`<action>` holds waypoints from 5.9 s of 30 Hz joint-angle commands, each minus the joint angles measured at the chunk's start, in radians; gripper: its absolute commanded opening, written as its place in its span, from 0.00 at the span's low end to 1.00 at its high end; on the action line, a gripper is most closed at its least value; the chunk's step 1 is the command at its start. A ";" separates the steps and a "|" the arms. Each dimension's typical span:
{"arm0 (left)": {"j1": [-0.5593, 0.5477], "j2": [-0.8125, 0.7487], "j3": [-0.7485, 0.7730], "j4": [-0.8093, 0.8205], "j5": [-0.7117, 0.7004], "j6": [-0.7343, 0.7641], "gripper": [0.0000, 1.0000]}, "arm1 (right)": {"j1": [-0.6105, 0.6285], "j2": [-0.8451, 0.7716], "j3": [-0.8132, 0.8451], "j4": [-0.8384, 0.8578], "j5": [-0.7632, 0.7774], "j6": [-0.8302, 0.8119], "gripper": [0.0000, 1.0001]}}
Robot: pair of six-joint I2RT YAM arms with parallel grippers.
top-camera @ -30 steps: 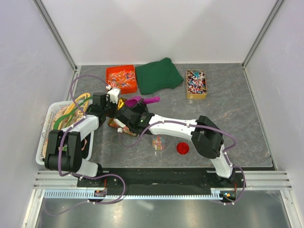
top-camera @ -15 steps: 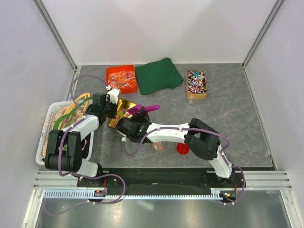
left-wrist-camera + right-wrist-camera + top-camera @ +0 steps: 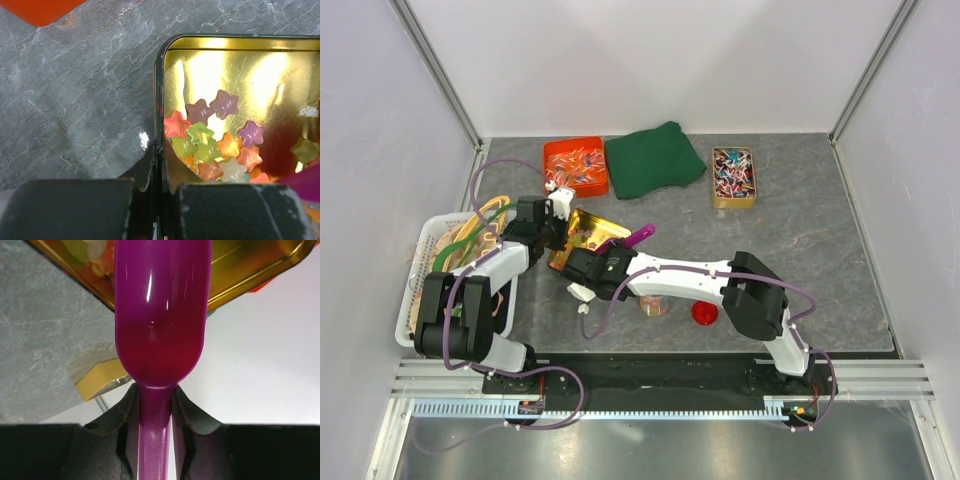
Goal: Pack the candies
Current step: Scoop the fake candies from the storage box.
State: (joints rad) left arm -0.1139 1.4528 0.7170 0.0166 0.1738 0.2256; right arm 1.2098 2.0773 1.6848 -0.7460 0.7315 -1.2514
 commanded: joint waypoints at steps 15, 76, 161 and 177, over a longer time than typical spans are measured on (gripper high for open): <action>0.007 -0.054 0.042 0.085 0.000 -0.002 0.02 | 0.011 0.243 0.320 -0.389 -0.211 0.176 0.00; 0.022 -0.051 0.048 0.080 -0.022 -0.006 0.02 | -0.075 0.291 0.355 -0.225 0.198 0.208 0.00; 0.036 -0.054 0.048 0.083 -0.031 -0.006 0.02 | -0.170 0.190 0.480 -0.335 -0.403 0.576 0.00; 0.037 -0.048 0.050 0.085 -0.031 -0.006 0.02 | -0.325 -0.127 0.169 -0.109 -0.805 0.595 0.00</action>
State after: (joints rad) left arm -0.0803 1.4380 0.7280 0.0177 0.1146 0.2340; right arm 0.9161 2.0834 1.9228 -0.9535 0.0578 -0.6651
